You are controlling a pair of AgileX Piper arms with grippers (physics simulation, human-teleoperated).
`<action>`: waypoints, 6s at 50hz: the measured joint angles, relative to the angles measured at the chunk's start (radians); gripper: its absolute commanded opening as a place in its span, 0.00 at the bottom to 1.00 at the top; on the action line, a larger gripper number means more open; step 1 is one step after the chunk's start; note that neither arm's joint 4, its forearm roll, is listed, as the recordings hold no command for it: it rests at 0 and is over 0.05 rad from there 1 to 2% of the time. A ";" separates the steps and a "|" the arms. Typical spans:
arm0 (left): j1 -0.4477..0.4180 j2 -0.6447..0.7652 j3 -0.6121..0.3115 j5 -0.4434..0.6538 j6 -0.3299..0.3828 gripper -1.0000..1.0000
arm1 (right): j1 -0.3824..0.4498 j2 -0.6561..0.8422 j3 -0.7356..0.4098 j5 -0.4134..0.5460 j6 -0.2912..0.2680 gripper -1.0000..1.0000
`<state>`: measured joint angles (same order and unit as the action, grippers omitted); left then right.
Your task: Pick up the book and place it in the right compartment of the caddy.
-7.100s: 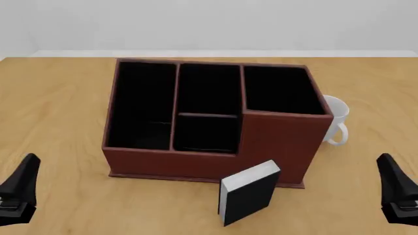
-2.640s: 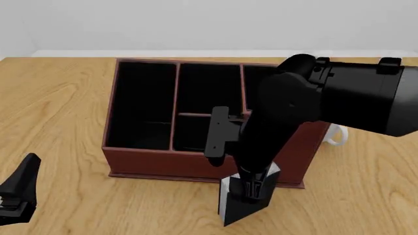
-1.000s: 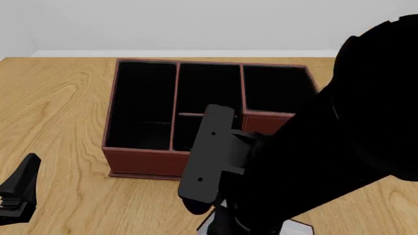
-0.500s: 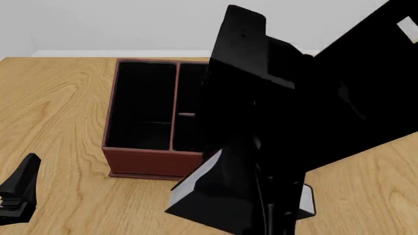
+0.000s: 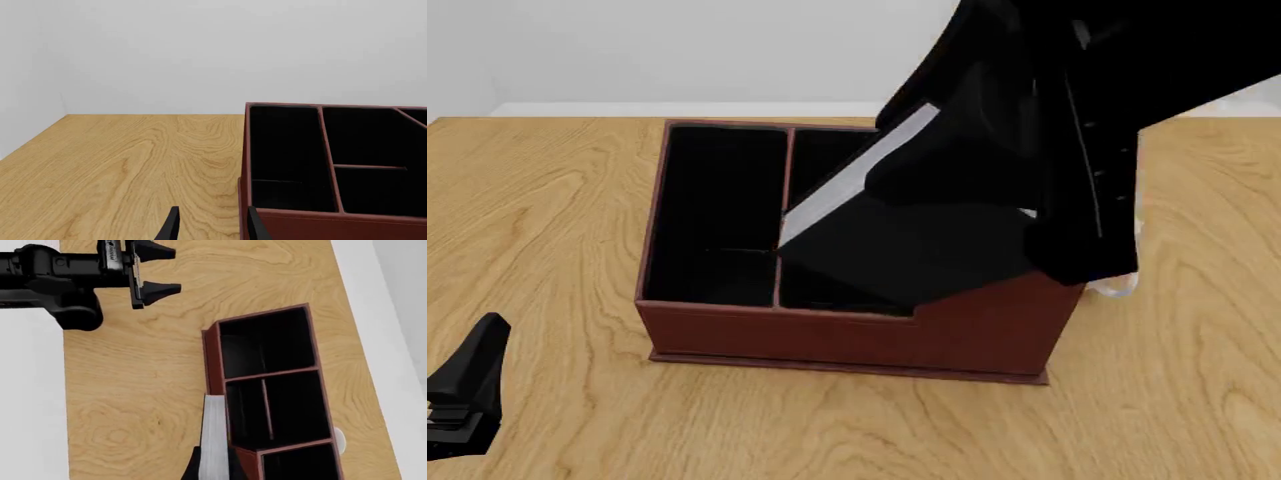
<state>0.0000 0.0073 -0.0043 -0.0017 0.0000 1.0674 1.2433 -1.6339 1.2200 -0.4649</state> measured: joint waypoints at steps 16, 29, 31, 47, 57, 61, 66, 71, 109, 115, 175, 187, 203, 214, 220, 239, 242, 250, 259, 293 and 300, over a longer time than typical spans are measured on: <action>0.000 0.000 0.000 0.000 0.000 1.00 | -0.074 -0.010 -0.111 0.000 -0.124 0.00; 0.000 0.000 0.000 0.000 0.000 1.00 | -0.170 -0.024 -0.141 0.000 -0.196 0.00; 0.000 0.000 0.000 0.000 0.000 1.00 | -0.189 -0.025 -0.140 0.000 -0.204 0.00; 0.000 0.000 0.000 0.000 0.000 1.00 | -0.300 -0.022 -0.134 0.000 -0.222 0.00; 0.000 0.000 0.000 0.000 0.000 1.00 | -0.343 -0.014 -0.140 0.000 -0.218 0.00; 0.000 0.000 0.000 0.000 0.000 1.00 | -0.358 -0.012 -0.140 0.000 -0.215 0.00; 0.000 0.000 0.000 0.000 0.000 1.00 | -0.378 -0.012 -0.137 0.000 -0.211 0.00; 0.000 0.000 0.000 0.000 0.000 1.00 | -0.396 -0.012 -0.135 0.000 -0.206 0.00; 0.000 0.000 0.000 0.000 0.000 1.00 | -0.454 0.024 -0.109 0.000 -0.139 0.00; 0.000 0.000 0.000 0.000 0.000 1.00 | -0.465 0.031 -0.101 0.000 -0.129 0.00; 0.000 0.000 0.000 0.000 0.000 1.00 | -0.537 0.086 -0.081 0.000 -0.011 0.00; 0.000 0.000 0.000 0.000 0.000 1.00 | -0.545 0.105 -0.085 0.000 0.003 0.00; 0.000 0.000 0.000 0.000 0.000 1.00 | -0.551 0.133 -0.099 0.000 0.023 0.00; 0.000 0.000 0.000 0.000 0.000 1.00 | -0.558 0.149 -0.101 0.000 0.036 0.00; 0.000 0.000 0.000 0.000 0.000 1.00 | -0.565 0.158 -0.095 -0.002 0.046 0.00; 0.000 0.000 0.000 0.000 0.000 1.00 | -0.584 0.183 -0.054 -0.039 0.076 0.00; 0.000 0.000 0.000 0.000 0.000 1.00 | -0.586 0.188 -0.047 -0.045 0.079 0.00; 0.000 0.000 0.000 0.000 0.000 1.00 | -0.585 0.198 -0.026 -0.066 0.089 0.00; 0.000 0.000 0.000 0.000 0.000 1.00 | -0.585 0.209 -0.002 -0.091 0.098 0.00; 0.000 0.000 0.000 0.000 0.000 1.00 | -0.614 0.269 0.068 -0.174 0.125 0.00; 0.000 0.000 0.000 0.000 0.000 1.00 | -0.643 0.289 0.048 -0.181 0.112 1.00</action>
<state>0.0000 0.0073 -0.0043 -0.0017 0.0000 0.4246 1.5322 -1.5857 1.0393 -0.3529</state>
